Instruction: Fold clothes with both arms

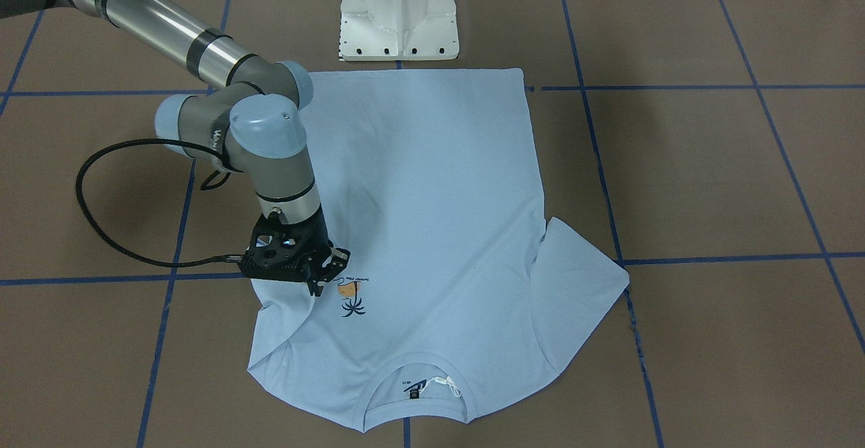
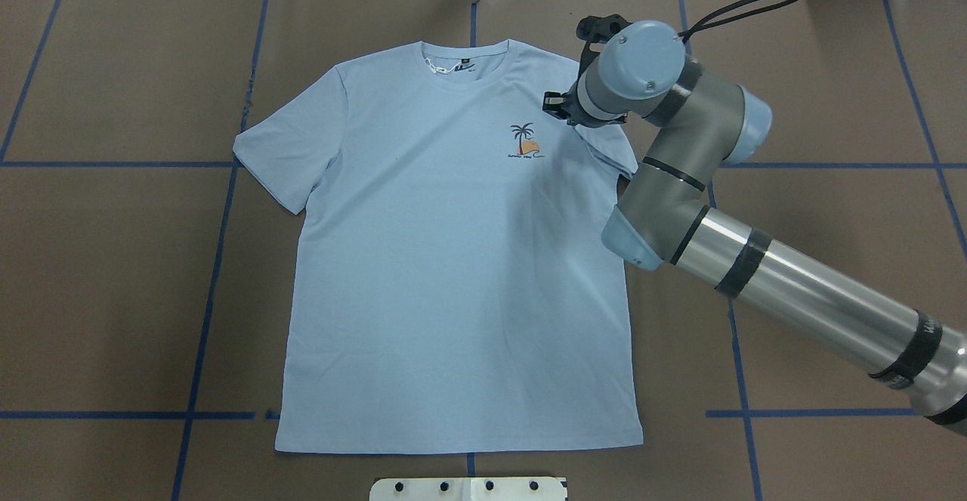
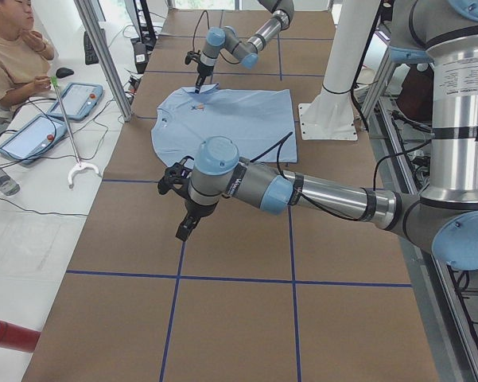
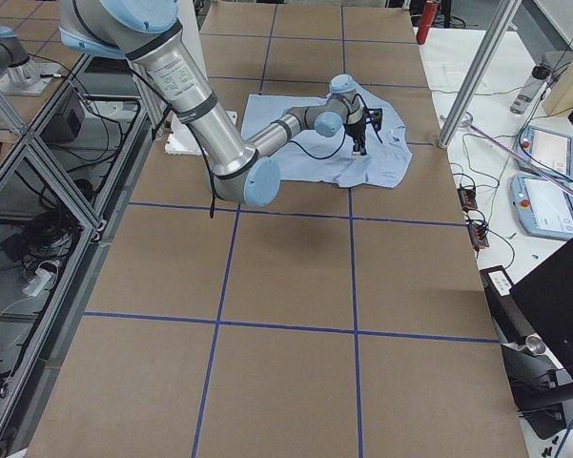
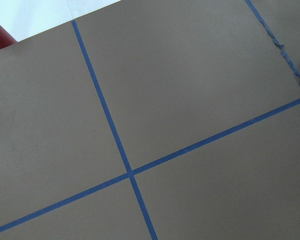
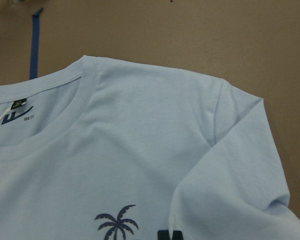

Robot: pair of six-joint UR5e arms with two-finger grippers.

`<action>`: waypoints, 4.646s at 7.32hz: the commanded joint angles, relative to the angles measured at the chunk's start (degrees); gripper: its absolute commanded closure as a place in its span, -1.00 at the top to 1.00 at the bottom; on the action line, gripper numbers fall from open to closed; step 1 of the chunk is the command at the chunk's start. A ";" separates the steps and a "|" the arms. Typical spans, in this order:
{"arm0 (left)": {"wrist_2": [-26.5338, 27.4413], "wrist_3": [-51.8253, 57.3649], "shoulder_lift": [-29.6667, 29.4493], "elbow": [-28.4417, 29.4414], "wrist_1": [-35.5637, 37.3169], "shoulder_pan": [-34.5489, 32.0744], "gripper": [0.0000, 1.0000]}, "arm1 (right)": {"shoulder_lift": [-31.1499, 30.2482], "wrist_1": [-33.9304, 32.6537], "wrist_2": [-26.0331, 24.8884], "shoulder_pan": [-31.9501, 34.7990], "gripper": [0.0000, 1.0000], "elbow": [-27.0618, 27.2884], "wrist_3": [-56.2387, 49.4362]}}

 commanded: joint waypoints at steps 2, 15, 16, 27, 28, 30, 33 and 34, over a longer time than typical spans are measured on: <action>0.00 0.00 0.00 -0.09 0.00 -0.01 1.00 | 6.39 -0.97 -3.45 -1.12 -1.00 -8.06 3.92; 0.53 -15.50 -6.82 4.81 -6.68 9.27 1.00 | 3.72 -20.27 25.68 18.78 1.00 2.85 -33.32; 0.53 -21.39 -11.55 8.49 -6.77 12.27 1.00 | -1.54 -21.44 29.47 23.53 1.00 6.30 -42.73; 21.18 -67.24 -27.51 31.46 -32.43 41.82 0.03 | -12.58 -20.84 36.37 35.35 1.00 7.30 -66.38; 21.18 -67.15 -27.42 31.46 -32.34 41.92 -0.05 | -12.67 -20.84 36.45 35.35 1.00 7.30 -66.29; 21.88 -67.06 -27.42 31.46 -32.26 41.92 -0.08 | -12.58 -20.75 36.45 35.27 1.00 7.30 -65.94; 23.20 -66.88 -27.42 31.82 -31.90 42.01 -0.08 | -12.49 -20.75 36.36 35.18 1.00 7.30 -65.67; 23.20 -66.88 -27.42 31.99 -31.90 42.01 -0.08 | -12.49 -20.75 36.36 35.26 1.00 7.30 -65.76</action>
